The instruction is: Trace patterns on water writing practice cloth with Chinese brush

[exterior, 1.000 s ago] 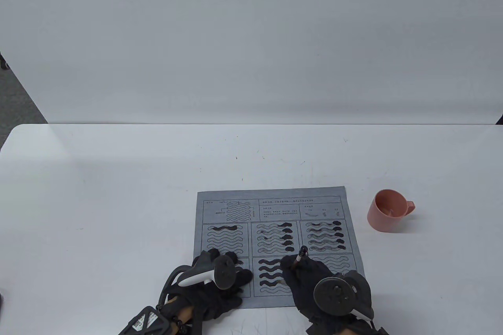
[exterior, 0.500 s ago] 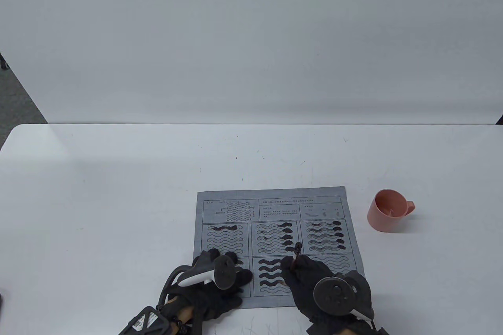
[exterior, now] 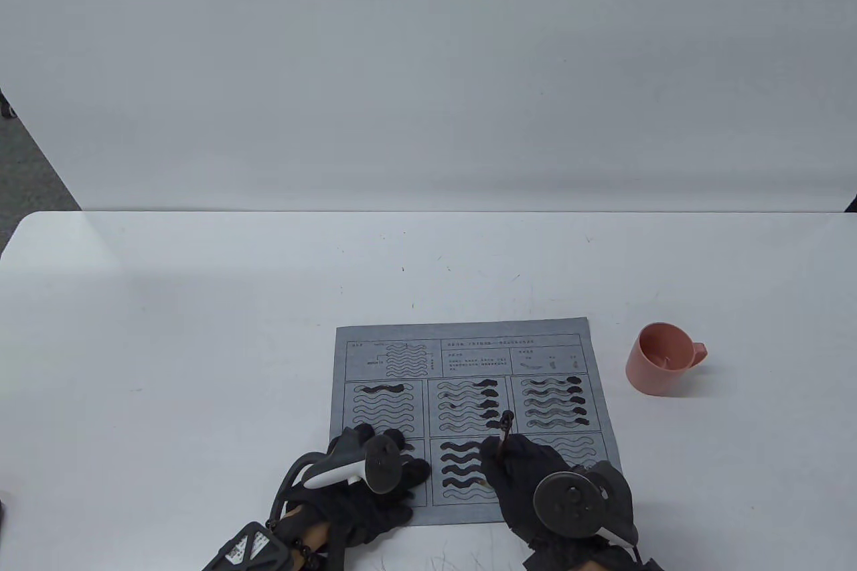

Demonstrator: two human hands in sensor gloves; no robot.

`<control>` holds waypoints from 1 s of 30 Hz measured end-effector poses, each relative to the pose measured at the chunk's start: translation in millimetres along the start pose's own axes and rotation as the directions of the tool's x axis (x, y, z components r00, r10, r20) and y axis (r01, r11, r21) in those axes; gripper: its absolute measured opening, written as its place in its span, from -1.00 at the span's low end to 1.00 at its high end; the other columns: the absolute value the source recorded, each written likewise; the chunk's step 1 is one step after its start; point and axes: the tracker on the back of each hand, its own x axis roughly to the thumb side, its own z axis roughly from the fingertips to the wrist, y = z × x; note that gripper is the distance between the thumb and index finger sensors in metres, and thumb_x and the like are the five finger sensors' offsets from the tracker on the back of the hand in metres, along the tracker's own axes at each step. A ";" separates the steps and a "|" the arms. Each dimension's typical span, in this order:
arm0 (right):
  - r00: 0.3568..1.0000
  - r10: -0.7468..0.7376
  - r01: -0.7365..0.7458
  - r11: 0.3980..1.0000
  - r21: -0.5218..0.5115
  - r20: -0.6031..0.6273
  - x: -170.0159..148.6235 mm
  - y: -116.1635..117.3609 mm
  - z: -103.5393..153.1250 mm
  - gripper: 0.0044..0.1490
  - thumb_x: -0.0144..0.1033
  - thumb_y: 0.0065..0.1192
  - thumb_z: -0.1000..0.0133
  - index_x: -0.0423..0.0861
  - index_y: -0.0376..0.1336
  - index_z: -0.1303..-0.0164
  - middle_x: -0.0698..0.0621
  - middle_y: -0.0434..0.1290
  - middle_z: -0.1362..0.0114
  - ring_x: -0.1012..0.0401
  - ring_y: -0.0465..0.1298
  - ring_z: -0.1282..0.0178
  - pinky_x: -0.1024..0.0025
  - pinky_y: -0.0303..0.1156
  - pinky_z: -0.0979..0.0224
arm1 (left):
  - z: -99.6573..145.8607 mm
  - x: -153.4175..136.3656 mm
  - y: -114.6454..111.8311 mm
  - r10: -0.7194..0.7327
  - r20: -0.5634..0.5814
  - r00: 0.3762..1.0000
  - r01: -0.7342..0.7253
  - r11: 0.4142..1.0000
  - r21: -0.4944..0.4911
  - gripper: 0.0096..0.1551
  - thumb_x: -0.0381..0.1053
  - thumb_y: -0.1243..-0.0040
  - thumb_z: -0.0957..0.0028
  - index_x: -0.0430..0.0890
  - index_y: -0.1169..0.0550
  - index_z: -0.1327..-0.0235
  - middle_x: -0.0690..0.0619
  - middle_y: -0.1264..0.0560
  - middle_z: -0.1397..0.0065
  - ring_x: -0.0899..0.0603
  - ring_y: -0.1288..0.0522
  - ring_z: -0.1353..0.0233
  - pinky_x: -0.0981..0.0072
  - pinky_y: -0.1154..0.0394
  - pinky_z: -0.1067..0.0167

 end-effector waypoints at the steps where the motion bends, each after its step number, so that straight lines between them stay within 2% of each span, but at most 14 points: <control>1: 1.000 0.002 -0.002 1.000 -0.001 0.000 -0.2 -0.2 0.0 -0.53 -0.28 0.08 -0.20 -0.24 0.33 -0.20 -0.25 0.56 -0.25 -0.03 0.68 0.03 -0.23 0.49 -0.20 | 0.0 0.0 0.0 0.000 0.000 1.000 0.000 1.000 0.000 -0.16 0.47 0.30 0.03 0.71 0.45 -0.23 0.35 0.75 -0.45 -0.19 0.80 -0.46 -0.24 0.65 -0.38; 5: 1.000 -0.003 0.003 1.000 -0.003 -0.006 -0.8 -0.7 0.0 -0.52 -0.26 0.03 -0.21 -0.24 0.33 -0.20 -0.25 0.56 -0.24 -0.04 0.68 0.03 -0.23 0.48 -0.20 | 0.0 0.0 0.0 0.000 0.000 1.000 0.000 1.000 0.000 -0.16 0.47 0.30 0.03 0.72 0.45 -0.23 0.35 0.76 -0.45 -0.19 0.80 -0.46 -0.24 0.65 -0.38; 30: 0.999 0.030 -0.030 0.999 -0.012 -0.021 -0.8 -3.9 0.2 -0.52 -0.25 0.04 -0.21 -0.23 0.34 -0.19 -0.25 0.57 -0.24 -0.04 0.68 0.03 -0.23 0.48 -0.20 | 0.1 -0.1 0.0 0.000 0.000 1.000 0.000 1.000 0.000 -0.16 0.47 0.30 0.03 0.72 0.45 -0.23 0.35 0.76 -0.45 -0.19 0.81 -0.46 -0.24 0.66 -0.38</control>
